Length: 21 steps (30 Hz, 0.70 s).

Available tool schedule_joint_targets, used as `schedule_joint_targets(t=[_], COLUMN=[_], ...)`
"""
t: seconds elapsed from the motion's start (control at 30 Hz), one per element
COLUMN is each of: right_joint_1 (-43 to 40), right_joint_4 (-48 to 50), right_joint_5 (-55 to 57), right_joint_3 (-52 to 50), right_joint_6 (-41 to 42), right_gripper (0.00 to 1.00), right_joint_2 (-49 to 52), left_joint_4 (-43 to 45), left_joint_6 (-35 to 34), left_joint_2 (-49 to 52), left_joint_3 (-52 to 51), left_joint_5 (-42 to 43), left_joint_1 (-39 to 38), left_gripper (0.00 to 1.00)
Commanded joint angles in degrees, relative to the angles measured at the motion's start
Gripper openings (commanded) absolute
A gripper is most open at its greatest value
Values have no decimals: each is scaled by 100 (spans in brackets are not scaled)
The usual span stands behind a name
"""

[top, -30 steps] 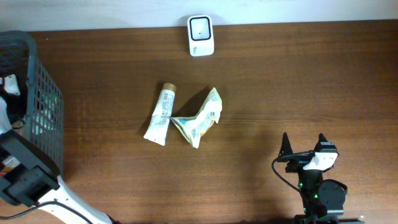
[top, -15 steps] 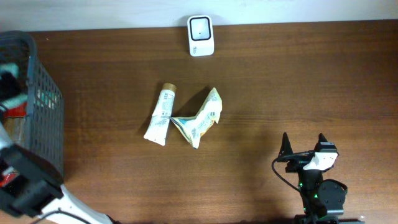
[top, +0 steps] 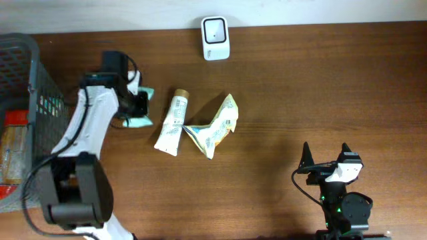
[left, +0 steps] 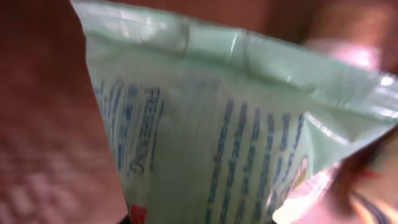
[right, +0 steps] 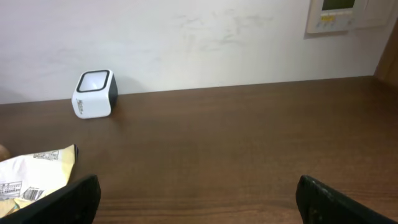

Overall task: Scan the item barcode
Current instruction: 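Pick the green Kleenex tissue pack from basket with left gripper, place left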

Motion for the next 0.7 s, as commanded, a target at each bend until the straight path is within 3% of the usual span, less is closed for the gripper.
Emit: schedule_joint_targets(t=[0.0, 0.03, 0.1, 0.17, 0.3, 0.33, 0.47, 0.6, 0.67], right_joint_1=[-7, -7, -7, -7, -7, -7, -7, -7, -7], right_joint_4=[-22, -22, -22, -22, -22, -24, -22, -22, -24], right_joint_5=[9, 9, 9, 9, 9, 9, 9, 9, 9], right_joint_3=[-42, -42, -42, -42, -42, -42, -42, -42, -42], right_joint_6=[17, 17, 17, 17, 17, 17, 17, 17, 17], right_gripper=[99, 99, 99, 99, 99, 99, 99, 99, 99], right_joint_2=[-33, -33, -33, -33, -33, -33, -33, -33, -33], left_joint_4=[772, 935, 896, 503, -1821, -2363, -2732, -2636, -2643], left_joint_6=[-337, -332, -330, -326, -302, -201, -125, -1141, -1272], left_joint_2=[400, 516, 647, 577, 295, 247, 240, 501, 894], left_joint_3=[-728, -876, -909, -592, 2514, 3770, 6924, 6883, 6721], left_joint_5=[-114, -26, 74, 70, -485, -619, -890, -1174, -1172], left_joint_1=[-37, -44, -258, -586, -232, -46, 1099, 3032, 3473], left_gripper=[24, 29, 60, 99, 99, 99, 99, 100, 98])
